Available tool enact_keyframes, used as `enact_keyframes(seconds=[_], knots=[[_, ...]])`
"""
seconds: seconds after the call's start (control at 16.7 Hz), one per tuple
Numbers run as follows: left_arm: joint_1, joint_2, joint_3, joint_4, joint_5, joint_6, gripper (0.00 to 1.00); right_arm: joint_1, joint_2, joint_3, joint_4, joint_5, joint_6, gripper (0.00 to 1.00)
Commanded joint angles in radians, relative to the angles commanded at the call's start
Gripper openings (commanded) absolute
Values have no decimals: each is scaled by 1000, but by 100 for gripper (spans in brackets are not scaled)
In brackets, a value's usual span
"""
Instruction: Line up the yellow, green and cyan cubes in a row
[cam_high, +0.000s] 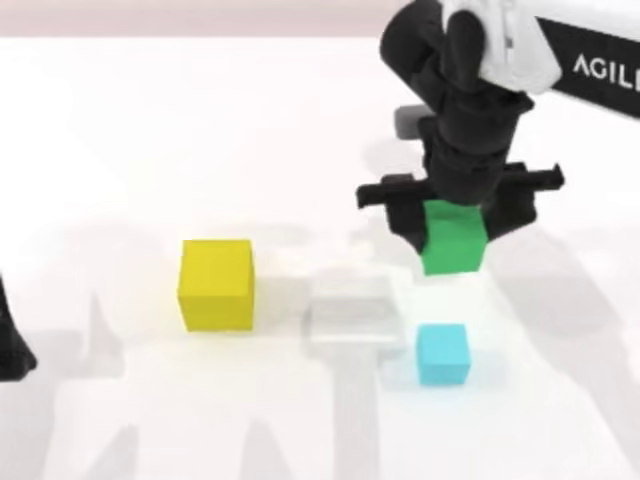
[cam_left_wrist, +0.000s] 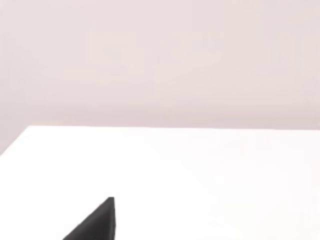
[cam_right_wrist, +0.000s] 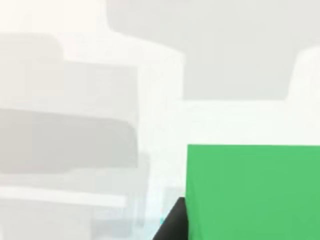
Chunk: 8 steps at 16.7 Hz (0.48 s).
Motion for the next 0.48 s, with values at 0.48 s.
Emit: enact_keyframes(seconds=[0.48], knots=[[0, 0, 0, 0, 0, 0, 100, 267, -109, -106, -1, 6, 369, 0]])
